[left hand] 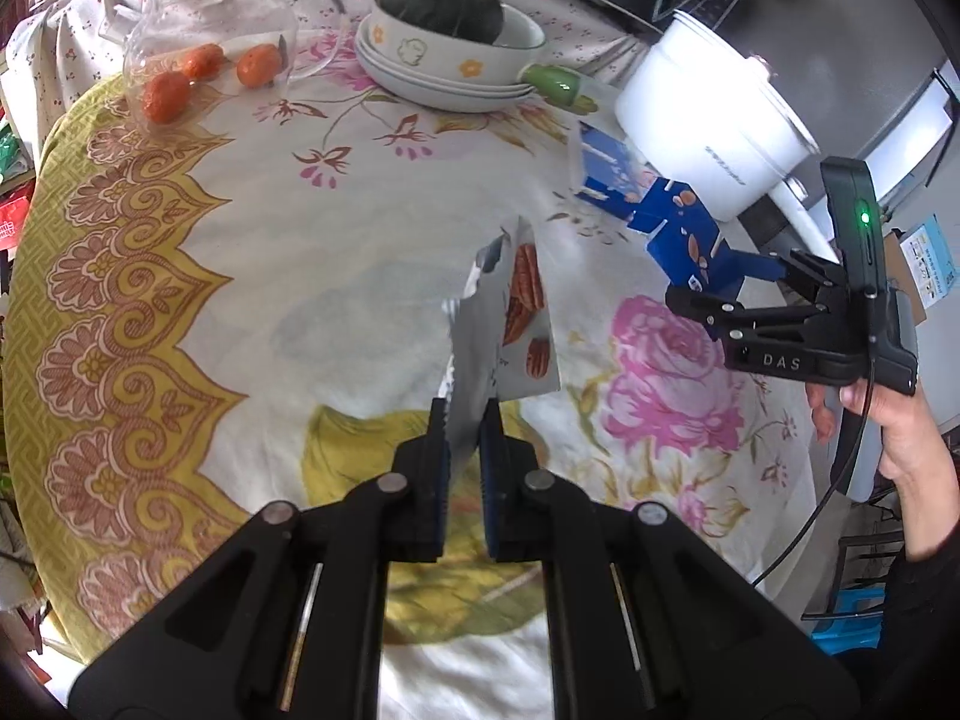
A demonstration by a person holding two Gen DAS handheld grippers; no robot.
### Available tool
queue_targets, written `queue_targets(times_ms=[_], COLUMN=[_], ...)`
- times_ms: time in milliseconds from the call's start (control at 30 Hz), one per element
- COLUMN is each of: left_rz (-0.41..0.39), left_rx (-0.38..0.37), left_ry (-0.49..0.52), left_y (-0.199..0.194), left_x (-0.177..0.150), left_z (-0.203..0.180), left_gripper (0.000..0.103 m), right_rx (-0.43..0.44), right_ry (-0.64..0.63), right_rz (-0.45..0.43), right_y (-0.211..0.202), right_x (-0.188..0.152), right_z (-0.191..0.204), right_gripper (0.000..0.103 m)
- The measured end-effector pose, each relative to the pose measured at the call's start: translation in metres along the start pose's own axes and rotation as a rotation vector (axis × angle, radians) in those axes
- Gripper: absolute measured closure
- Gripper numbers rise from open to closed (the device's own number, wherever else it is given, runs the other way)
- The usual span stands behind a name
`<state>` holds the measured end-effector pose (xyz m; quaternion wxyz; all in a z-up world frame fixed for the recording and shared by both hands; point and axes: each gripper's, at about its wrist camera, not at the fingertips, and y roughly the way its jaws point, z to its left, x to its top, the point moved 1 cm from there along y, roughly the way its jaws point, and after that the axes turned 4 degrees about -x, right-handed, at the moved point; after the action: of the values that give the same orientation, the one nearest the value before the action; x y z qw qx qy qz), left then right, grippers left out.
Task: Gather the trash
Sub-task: 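Grasp the blue almond carton with the right gripper while the left holds the wrapper, then carry the wrapper and blue carton over the white bin with both grippers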
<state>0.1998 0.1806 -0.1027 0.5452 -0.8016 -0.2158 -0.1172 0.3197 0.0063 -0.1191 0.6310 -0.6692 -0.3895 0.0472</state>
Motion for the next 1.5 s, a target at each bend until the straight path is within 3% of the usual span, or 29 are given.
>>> queue_targets(times_ms=[333,633,800,967,1100,1500], left_rz=[-0.007,0.01,0.046,0.063,0.088,0.185], left_rx=[-0.02,-0.05,-0.071,-0.158,-0.186,-0.237], left_ry=[0.081,0.137,0.181,0.233,0.303,0.468], left_y=[-0.027,-0.033,-0.02,-0.007,0.011,0.065], left_x=[-0.037,-0.076,-0.093,-0.099,-0.109,-0.14], left_z=[-0.051,-0.086,-0.111,-0.151,-0.186,-0.271], left_gripper=[0.093,0.093,0.093,0.093,0.093,0.093], right_rx=[-0.02,-0.023,-0.013,-0.014,-0.009,-0.042], right_ry=[-0.009,0.113,0.22,0.359,0.434,0.58], right_rz=[-0.006,0.005,0.053,0.135,0.109,0.168], right_y=[-0.073,-0.115,-0.12,-0.119,-0.131,-0.133], right_x=[-0.075,-0.149,-0.194,-0.239,-0.261,-0.325], right_z=[0.004,-0.015,-0.03,-0.058,-0.086,-0.145], right_gripper=[0.02,0.02,0.02,0.02,0.02,0.02])
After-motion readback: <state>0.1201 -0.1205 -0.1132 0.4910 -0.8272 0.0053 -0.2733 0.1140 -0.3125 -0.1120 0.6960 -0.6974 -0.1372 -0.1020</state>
